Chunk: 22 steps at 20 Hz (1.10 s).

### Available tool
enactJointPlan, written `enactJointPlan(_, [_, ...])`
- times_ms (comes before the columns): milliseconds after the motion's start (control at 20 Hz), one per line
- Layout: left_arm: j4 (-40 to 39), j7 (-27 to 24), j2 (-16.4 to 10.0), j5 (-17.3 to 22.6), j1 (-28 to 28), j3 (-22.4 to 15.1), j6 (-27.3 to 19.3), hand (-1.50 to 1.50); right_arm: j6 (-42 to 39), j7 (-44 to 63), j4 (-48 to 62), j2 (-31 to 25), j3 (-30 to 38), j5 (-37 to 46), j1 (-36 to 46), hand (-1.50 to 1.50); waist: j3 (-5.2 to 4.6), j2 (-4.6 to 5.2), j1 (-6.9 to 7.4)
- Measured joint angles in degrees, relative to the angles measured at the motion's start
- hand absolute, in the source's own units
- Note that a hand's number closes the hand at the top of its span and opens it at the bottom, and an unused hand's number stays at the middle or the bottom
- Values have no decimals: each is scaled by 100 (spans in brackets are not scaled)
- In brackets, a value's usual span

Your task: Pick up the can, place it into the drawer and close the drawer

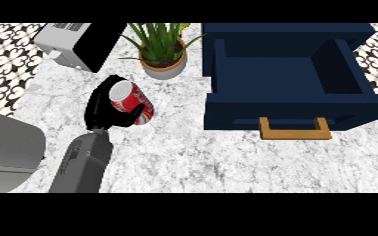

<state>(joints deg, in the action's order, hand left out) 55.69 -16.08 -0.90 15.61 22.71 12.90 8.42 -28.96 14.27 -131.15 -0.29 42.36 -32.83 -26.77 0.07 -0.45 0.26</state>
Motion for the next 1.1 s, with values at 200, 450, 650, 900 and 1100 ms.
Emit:
enactJointPlan(200, [906, 611, 55, 62, 17, -452, -634, 150, 30, -32, -34, 18, -103, 38, -71, -150, -1, 9, -21])
enactJointPlan(450, [1950, 1447, 79, -4, 134, -983, -1478, 150, 123, -82, -71, 16, -188, 71, -96, -150, -3, 16, -37])
enactJointPlan(650, [2403, 1968, 74, -82, 450, -1348, -2057, 150, 203, 1, -108, -31, -199, 67, -17, -150, -5, 25, -54])
enactJointPlan(900, [2546, 2485, 71, -278, 1051, -1489, -2527, 150, 233, -63, -103, -66, -246, 41, -124, -150, -5, 31, -79])
enactJointPlan(1100, [2377, 2657, 82, -312, 1525, -1614, -2836, 150, 79, -142, 21, -43, -174, 18, -128, -150, -6, 36, -93])
